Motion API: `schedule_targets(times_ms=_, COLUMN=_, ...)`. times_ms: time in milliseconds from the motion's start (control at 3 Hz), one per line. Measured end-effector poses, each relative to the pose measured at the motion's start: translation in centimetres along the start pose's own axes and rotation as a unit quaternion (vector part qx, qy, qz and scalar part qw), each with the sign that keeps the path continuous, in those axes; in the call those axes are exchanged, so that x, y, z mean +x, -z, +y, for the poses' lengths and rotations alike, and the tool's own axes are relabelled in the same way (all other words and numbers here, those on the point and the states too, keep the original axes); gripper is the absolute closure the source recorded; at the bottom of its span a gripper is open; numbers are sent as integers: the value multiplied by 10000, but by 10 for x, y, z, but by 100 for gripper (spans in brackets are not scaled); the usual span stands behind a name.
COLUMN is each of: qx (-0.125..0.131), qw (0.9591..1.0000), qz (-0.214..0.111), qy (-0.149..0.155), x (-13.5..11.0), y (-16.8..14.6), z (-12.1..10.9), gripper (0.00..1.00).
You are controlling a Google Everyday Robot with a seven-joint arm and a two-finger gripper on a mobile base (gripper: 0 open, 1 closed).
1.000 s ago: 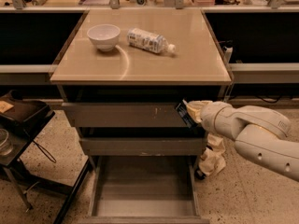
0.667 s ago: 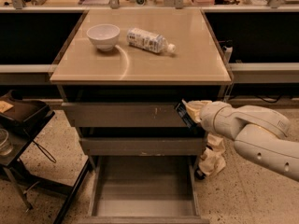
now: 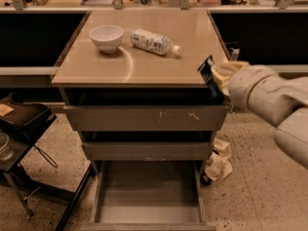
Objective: Pick rxbar blueberry from bottom drawer and place on counter
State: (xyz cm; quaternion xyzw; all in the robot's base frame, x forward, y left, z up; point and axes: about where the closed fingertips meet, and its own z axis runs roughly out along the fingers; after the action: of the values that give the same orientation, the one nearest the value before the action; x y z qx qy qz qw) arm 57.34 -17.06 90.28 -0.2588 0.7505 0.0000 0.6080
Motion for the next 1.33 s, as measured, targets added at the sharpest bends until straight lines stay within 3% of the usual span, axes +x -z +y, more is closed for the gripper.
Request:
schedule_targets(times_ms=333, qx=623, qw=9952, qz=-510, qy=548, x=-123, y=53, z=-16, gripper=100)
schedule_targets(times_ms=667, qx=1079, qw=9858, qz=-822, qy=988, x=-251, y=57, z=-20, gripper=100)
schedule_targets(times_ms=1000, qx=1079, qw=9858, qz=-818, qy=989, x=-251, y=57, z=-20, gripper=100)
schedule_targets(times_ms=1333, qx=906, qw=9872, qz=-816, qy=1028, x=-239, y=26, z=-27, gripper=100)
